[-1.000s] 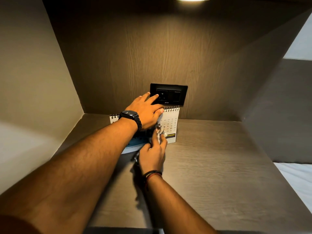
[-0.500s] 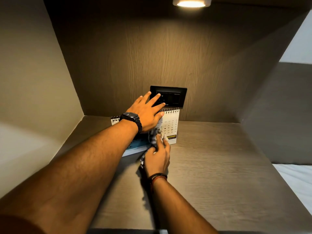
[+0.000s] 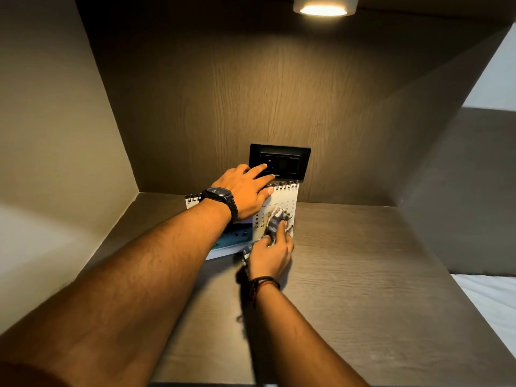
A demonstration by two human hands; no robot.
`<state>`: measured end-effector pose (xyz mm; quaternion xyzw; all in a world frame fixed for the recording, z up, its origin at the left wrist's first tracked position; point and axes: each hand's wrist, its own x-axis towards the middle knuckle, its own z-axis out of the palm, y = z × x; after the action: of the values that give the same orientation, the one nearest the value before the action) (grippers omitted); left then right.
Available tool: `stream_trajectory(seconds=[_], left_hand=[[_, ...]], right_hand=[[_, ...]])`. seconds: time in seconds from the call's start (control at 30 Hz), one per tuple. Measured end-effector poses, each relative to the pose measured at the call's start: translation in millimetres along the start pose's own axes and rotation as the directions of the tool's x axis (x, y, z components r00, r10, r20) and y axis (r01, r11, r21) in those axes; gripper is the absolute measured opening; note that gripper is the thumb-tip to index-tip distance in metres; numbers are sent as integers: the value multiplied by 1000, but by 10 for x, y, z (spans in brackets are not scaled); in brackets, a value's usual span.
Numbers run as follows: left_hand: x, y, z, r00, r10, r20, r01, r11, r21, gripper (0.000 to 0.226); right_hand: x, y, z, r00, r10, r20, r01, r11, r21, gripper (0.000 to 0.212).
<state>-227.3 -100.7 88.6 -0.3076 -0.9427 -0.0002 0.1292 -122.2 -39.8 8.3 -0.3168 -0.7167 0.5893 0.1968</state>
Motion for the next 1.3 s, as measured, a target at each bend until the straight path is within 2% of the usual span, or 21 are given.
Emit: stream_trajectory(seconds=[0.1,0.2,0.27,0.33,0.4,0.6,0.67,0.77,0.83,1.0,1.07,1.17,1.3], left_hand=[[0,2,-7,1000,2,5,-2,1000,-4,53],[-1,-3,-6,1000,3,-2,-3,1000,-9,53],[-5,-1,-1,1000,-1,-1,1,1000,-4,54],[-10,2,-3,1000,-1,11,1,1000,5,54],[-10,4,-13,1000,3,28,-3,1000,5,54],[-11,4,-32,999,7,48,-7,1000,-3,54],[-13,7,-32,998,7,54,-8,1000,7,55],[-15,8,-30,999,8,53,-9,1000,18,55],[-17,8,-27,999,9,47,-10,1000,22,55],[-16,9,-25,999,12,35,-13,1000,21,56],[-20,9,-18,999,13,32,-14,1000,26,57],[-10,8,-1,999,19,32,-20,999,40,58],[14,-11,24,999,26,30,-27,999,40,58]], right_hand=[[-138,-8,62,991,-103,80,105,994,-15,51],[-329,162,102,956,-236,172,257,960,-113,46],[-268,180,94,972,-195,135,211,970,-123,51],[-135,82,86,997,-62,35,63,998,-30,54],[-61,-30,97,1000,10,-16,-10,999,38,53],[-382,70,151,977,-133,168,146,987,-72,50],[-314,74,103,984,-114,139,126,989,-78,53],[-182,-52,51,999,18,44,-19,999,26,55],[-197,-125,85,998,55,29,-57,996,68,56],[-416,9,161,985,-99,143,104,994,-32,51],[-312,69,95,992,-62,111,71,994,-82,53],[-116,25,11,999,39,22,-38,999,-35,54],[-246,-9,87,991,-41,128,49,997,-57,54]])
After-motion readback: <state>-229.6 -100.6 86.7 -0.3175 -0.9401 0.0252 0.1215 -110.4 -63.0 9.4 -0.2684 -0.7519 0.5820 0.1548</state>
